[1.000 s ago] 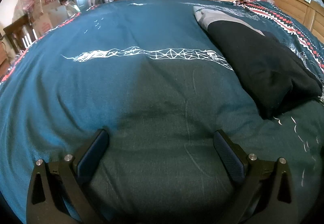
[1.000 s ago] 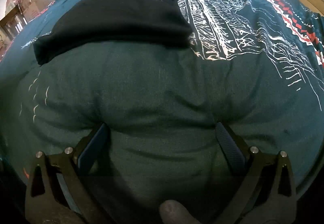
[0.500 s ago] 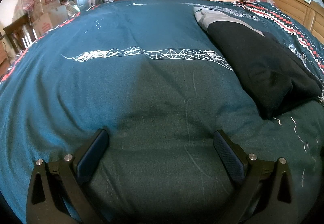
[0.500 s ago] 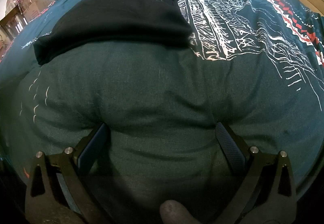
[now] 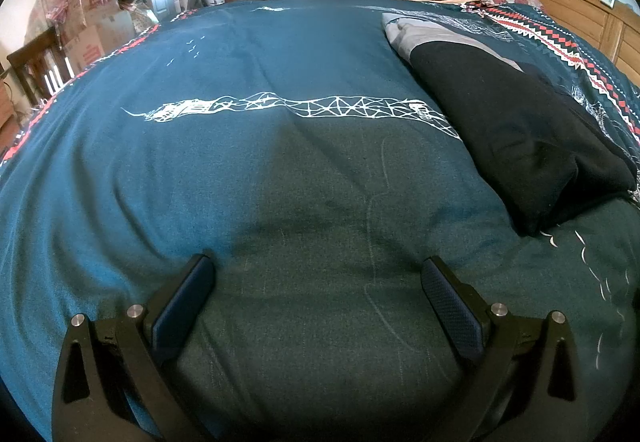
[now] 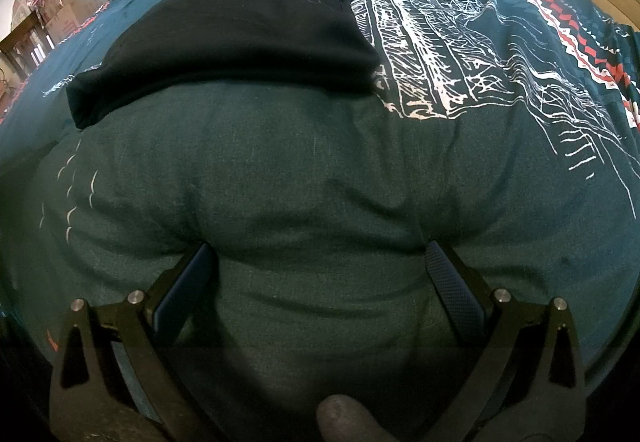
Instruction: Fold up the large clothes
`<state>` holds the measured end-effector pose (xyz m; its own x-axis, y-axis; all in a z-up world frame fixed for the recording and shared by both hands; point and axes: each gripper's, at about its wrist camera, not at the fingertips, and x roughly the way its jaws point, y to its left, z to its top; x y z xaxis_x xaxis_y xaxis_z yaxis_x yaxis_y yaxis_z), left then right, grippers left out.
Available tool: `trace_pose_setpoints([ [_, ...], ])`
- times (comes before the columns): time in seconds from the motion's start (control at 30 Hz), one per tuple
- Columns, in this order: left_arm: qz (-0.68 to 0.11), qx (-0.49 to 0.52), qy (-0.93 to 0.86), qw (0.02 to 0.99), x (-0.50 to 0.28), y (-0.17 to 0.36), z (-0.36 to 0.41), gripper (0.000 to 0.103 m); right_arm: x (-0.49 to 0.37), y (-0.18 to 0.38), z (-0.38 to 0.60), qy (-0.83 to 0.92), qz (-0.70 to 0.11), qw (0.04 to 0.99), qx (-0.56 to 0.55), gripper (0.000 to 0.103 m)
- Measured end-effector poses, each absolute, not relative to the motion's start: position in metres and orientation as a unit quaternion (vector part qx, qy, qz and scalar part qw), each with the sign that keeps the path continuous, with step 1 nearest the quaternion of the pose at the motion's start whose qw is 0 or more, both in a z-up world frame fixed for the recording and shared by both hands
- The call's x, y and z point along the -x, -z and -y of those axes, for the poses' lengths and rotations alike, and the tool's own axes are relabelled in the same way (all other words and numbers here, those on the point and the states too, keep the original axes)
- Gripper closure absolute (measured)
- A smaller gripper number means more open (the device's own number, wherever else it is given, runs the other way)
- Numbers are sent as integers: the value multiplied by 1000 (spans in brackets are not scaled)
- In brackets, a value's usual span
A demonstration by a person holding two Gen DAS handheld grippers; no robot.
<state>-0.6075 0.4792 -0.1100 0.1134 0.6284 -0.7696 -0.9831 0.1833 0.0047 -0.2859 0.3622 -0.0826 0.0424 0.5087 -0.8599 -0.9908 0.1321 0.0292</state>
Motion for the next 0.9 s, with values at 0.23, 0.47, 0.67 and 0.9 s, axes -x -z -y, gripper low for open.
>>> trace_pose_setpoints([
  [0.23, -328, 270, -579, 696, 607, 110, -479, 0, 286, 83, -362, -578, -381, 649, 316, 0],
  [0.47, -328, 270, -579, 696, 607, 110, -479, 0, 288, 82, -362, -576, -379, 650, 319, 0],
  [0.67, -325, 271, -580, 696, 607, 108, -479, 0, 287, 81, -363, -578, -380, 647, 319, 0],
  [0.9, -324, 268, -583, 695, 606, 107, -477, 0, 289, 81, -360, -582, -378, 646, 318, 0],
])
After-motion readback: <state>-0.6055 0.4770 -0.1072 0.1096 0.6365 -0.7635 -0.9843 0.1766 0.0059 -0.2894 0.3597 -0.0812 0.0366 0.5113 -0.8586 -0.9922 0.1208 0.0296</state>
